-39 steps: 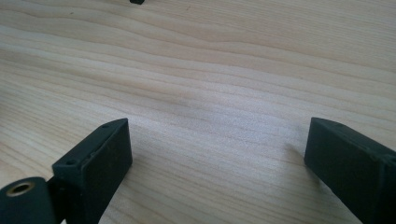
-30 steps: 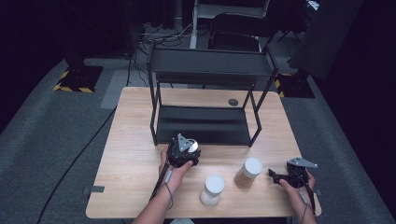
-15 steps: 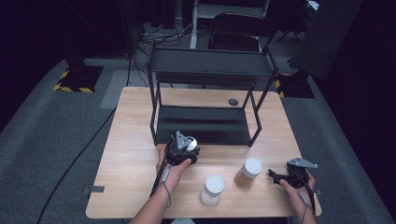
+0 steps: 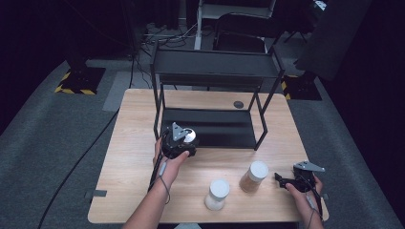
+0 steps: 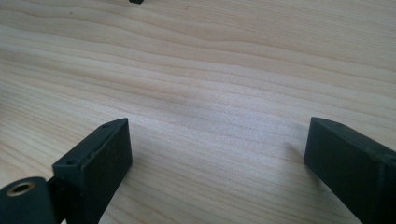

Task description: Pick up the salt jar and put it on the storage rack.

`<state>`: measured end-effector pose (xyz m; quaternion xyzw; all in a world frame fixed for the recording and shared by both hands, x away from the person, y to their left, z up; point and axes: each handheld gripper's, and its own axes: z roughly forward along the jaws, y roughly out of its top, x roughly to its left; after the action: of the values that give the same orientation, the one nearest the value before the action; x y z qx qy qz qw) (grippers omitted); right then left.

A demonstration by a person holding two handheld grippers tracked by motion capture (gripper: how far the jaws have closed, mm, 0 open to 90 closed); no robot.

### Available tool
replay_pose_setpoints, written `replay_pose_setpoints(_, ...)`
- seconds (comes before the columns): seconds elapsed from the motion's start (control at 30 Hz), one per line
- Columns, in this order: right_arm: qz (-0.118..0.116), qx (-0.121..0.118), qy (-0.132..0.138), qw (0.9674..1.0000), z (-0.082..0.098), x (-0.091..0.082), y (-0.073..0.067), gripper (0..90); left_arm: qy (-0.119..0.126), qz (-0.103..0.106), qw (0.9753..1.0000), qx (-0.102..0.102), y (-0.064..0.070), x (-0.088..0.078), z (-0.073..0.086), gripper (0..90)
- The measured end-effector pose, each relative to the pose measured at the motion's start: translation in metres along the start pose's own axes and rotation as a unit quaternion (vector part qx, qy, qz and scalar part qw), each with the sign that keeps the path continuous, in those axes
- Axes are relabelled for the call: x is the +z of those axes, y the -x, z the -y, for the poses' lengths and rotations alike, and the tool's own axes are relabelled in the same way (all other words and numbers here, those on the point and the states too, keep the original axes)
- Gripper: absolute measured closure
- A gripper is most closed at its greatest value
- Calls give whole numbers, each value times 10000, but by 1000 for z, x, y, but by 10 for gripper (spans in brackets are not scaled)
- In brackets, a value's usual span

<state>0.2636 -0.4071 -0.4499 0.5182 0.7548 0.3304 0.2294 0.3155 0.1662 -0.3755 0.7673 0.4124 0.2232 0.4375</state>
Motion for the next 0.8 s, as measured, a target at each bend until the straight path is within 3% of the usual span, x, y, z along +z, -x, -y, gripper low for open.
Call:
replay_pose_setpoints(0.27, -1, 0, 1, 10000, 0, 0, 0, 76, 20, -57, 9999, 81, -8, 2, -16, 301)
replay_pose_setpoints(0.57, -12, -9, -2, 10000, -1, 1, 1, 74, 40, -100, 9999, 23, -23, 9, -31, 301)
replay_pose_setpoints(0.8, -10, -11, -3, 10000, -1, 1, 1, 74, -44, -161, 9998, 57, -30, 21, -39, 301)
